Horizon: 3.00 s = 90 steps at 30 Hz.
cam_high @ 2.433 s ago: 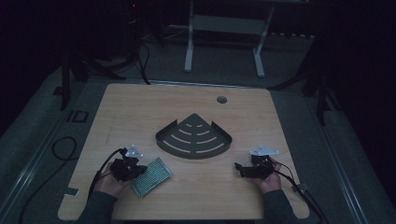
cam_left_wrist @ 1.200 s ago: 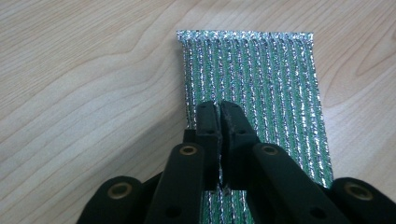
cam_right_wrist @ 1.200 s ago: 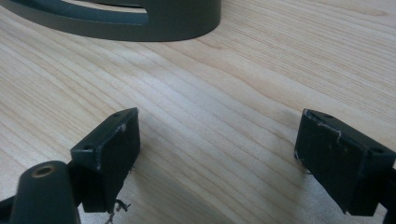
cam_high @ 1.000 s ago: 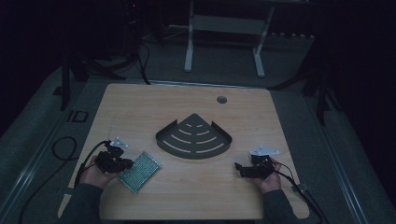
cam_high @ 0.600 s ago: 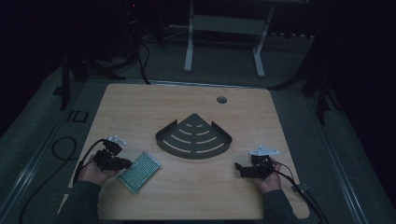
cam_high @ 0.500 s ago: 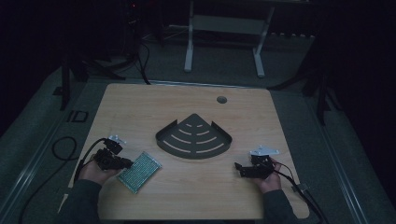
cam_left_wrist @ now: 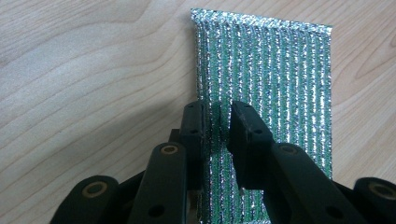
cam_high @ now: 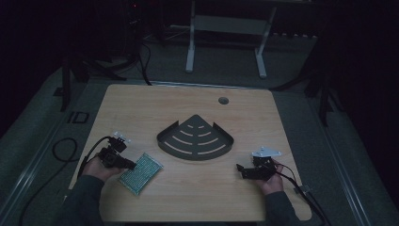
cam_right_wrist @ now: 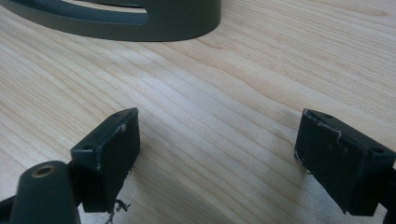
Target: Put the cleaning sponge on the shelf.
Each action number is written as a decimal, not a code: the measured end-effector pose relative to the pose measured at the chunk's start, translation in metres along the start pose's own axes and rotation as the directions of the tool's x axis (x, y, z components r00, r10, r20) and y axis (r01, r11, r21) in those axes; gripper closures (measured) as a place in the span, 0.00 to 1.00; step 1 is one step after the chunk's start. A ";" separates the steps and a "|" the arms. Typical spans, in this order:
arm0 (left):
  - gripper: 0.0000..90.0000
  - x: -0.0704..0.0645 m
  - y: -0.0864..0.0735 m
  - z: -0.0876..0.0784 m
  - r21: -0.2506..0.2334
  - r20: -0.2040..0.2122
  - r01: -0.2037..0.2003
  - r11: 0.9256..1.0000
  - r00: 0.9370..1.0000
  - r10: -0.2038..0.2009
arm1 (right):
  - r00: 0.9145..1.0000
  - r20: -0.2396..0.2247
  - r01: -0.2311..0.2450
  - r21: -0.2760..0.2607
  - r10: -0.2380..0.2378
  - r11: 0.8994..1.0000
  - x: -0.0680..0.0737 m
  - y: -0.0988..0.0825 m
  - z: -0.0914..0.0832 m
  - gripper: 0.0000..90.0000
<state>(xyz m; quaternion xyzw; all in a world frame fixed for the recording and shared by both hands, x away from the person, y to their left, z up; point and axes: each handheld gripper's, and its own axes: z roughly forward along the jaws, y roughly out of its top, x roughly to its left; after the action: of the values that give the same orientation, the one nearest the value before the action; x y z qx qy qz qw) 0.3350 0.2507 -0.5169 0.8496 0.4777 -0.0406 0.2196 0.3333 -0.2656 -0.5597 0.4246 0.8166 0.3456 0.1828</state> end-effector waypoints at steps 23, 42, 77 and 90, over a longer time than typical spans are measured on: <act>0.82 0.005 0.001 -0.001 0.020 0.011 0.046 0.999 0.999 -0.046 | 1.000 0.000 0.000 0.000 0.000 1.000 0.000 0.000 0.000 0.15; 0.86 0.000 0.006 0.007 0.055 0.016 0.031 0.998 0.999 -0.032 | 1.000 0.000 -0.001 0.000 0.001 1.000 0.000 0.000 0.000 0.15; 1.00 -0.024 0.035 -0.036 0.013 -0.068 -0.063 0.998 0.996 0.063 | 1.000 0.000 0.000 0.000 0.000 1.000 0.000 0.000 0.000 0.15; 1.00 -0.027 0.046 -0.050 -0.007 -0.060 -0.098 0.995 0.993 0.098 | 1.000 0.000 0.000 0.000 0.000 1.000 0.000 0.000 0.000 0.15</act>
<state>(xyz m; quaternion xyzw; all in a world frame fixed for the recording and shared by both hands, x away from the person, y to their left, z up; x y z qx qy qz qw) 0.3521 0.2295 -0.4489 0.8717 0.4420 -0.0019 0.2114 0.3334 -0.2656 -0.5597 0.4246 0.8166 0.3456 0.1827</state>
